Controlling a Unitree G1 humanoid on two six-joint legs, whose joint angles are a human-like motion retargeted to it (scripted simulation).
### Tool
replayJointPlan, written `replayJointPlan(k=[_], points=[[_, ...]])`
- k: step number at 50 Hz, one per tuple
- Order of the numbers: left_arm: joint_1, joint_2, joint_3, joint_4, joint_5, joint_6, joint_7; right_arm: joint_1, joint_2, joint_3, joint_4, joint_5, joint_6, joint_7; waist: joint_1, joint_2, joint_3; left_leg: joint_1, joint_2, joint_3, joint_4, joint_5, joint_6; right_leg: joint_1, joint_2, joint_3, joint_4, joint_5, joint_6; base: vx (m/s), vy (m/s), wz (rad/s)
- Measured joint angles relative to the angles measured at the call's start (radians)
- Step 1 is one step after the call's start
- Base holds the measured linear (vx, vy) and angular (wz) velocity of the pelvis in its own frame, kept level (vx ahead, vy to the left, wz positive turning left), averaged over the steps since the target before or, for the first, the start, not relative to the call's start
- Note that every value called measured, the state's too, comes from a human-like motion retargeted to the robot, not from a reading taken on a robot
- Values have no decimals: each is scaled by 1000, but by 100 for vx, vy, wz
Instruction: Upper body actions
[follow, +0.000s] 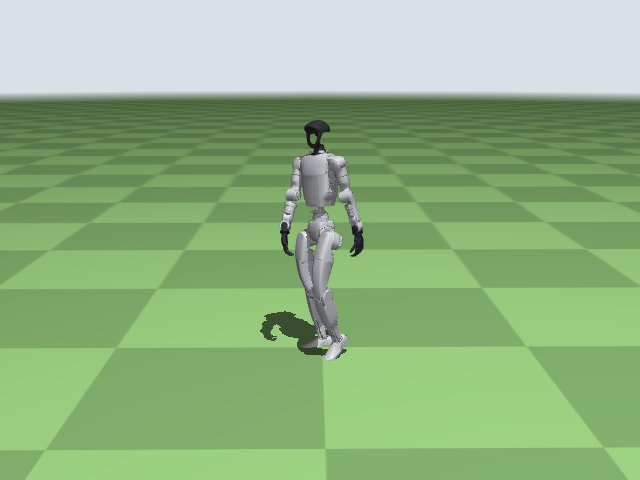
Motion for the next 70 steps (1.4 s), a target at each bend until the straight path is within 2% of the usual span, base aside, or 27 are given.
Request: replayJointPlan(k=[2,3,4,5,7,8,10,12,14,16,19,25,31,35,37,40,42,43,46,48,53,57,60,65,70], points=[[-13,6,-3,-14,6,-6,7,35,-5,0,21,0,10,1,-10,28,-30,124,-20,-14,-241,-106,-30,-6,43,0,2,-9,-1,21,11,0],[-18,8,-4,-19,11,-9,9,51,-8,1,32,-3,11,-6,-10,46,-45,178,-26,-1,-344,-179,-25,-10,68,8,1,-12,-2,21,12,-20],[-22,8,-6,-22,17,-10,8,68,-12,2,45,-10,12,-15,-14,62,-61,213,-33,7,-431,-201,-3,-12,89,12,-1,-13,-1,22,12,-24],[-26,8,-8,-23,23,-10,7,84,-16,2,58,-20,13,-26,-20,78,-77,237,-41,12,-510,-197,27,-13,107,12,-3,-15,0,21,11,21],[-47,6,-6,-18,30,2,-6,105,-21,6,85,-38,18,-51,-87,97,-114,248,-31,-21,-602,-131,-2,-29,120,-33,-9,-20,7,12,8,83],[-66,8,-9,-15,31,8,-11,111,-24,5,93,-41,21,-62,-115,96,-125,238,-18,1,-616,-117,-21,-41,114,-53,-10,-22,13,1,5,97],[-108,17,-32,-16,30,14,-7,118,-34,-9,96,-33,18,-75,-142,89,-127,197,-30,-43,-603,-120,1,-55,104,-75,-16,-21,23,-6,3,80],[-157,34,-70,-30,40,16,-4,120,-46,-32,90,-14,6,-70,-143,69,-92,173,-50,-102,-554,-138,18,-42,90,-100,-22,-14,29,-4,-1,28],[-205,52,-99,-50,60,16,-1,117,-53,-48,84,-4,-1,-68,-96,43,-50,177,-54,-74,-520,-151,25,-24,79,-86,-24,-4,30,2,-1,-44],[-220,56,-106,-69,71,11,12,111,-57,-52,85,-11,-3,-76,-69,27,-40,186,-56,-55,-514,-159,25,-22,68,-78,-21,1,34,5,9,-48],[-219,49,-96,-91,61,1,28,100,-60,-52,80,-47,-8,-82,-47,16,-50,204,-62,-24,-534,-161,34,-30,62,-56,-15,4,39,13,13,-51],[-198,30,-75,-58,36,4,28,116,-65,-28,3,-114,-44,-38,-87,18,-81,224,-73,-11,-575,-158,55,-41,60,-40,-6,2,57,16,11,-13],[-249,38,-206,81,-40,35,52,170,-101,-71,-16,-157,-83,-53,-74,1,-56,245,-85,-10,-557,-179,76,-35,35,-46,58,-31,75,13,13,-1],[-294,19,-294,96,-27,32,67,208,-123,-98,45,-212,-72,-105,-67,0,-25,276,-82,7,-556,-189,89,-51,27,-27,179,-41,87,13,14,-24],[-342,7,-317,93,-11,15,67,241,-137,-117,70,-234,-60,-122,-63,3,-9,284,-76,21,-555,-192,95,-72,17,-43,268,45,106,5,10,-36],[-427,-19,-315,53,0,-9,70,294,-163,-159,103,-252,-57,-141,-85,34,27,287,-38,10,-549,-188,99,-159,-11,-87,475,246,140,-4,11,10],[-493,-30,-313,21,-32,-32,74,332,-183,-178,128,-254,-48,-166,-127,58,56,291,-11,-12,-544,-181,101,-250,-4,-78,633,324,119,-7,9,52],[-527,-33,-311,5,-49,-37,75,352,-192,-187,142,-254,-40,-180,-152,70,70,293,2,-23,-543,-177,104,-302,5,-67,719,303,112,-7,7,52],[-628,-40,-280,-48,-67,-34,101,397,-220,-221,192,-239,-10,-202,-220,98,111,295,31,-46,-533,-175,117,-417,-70,-161,943,227,29,-6,10,42],[-685,-45,-261,-76,-70,-36,131,433,-234,-254,207,-223,17,-200,-255,109,131,292,45,-57,-524,-175,123,-499,-90,-171,1052,191,-6,-2,6,31],[-774,-56,-260,-116,-89,-64,165,534,-247,-325,208,-126,68,-209,-280,113,134,277,58,-65,-508,-181,132,-667,-62,-107,1170,171,-12,0,0,5],[-791,-56,-243,-116,-99,-72,170,551,-246,-353,208,-89,75,-215,-283,110,126,278,62,-48,-501,-193,137,-672,-61,-115,1147,169,-36,3,-1,-17],[-774,-53,-245,-107,-118,-94,173,526,-241,-354,208,-97,50,-197,-280,111,116,284,61,-32,-508,-195,136,-612,-39,-119,1063,182,-24,4,-1,-25],[-691,-57,-268,-80,-130,-131,174,461,-223,-316,192,-126,6,-190,-254,109,82,294,45,-4,-527,-197,133,-420,-6,-140,809,223,29,7,0,-30],[-574,-62,-296,-35,-118,-120,149,412,-184,-269,111,-137,-9,-160,-185,67,33,297,-18,48,-547,-203,133,-219,71,-8,454,312,135,7,-5,-48]])
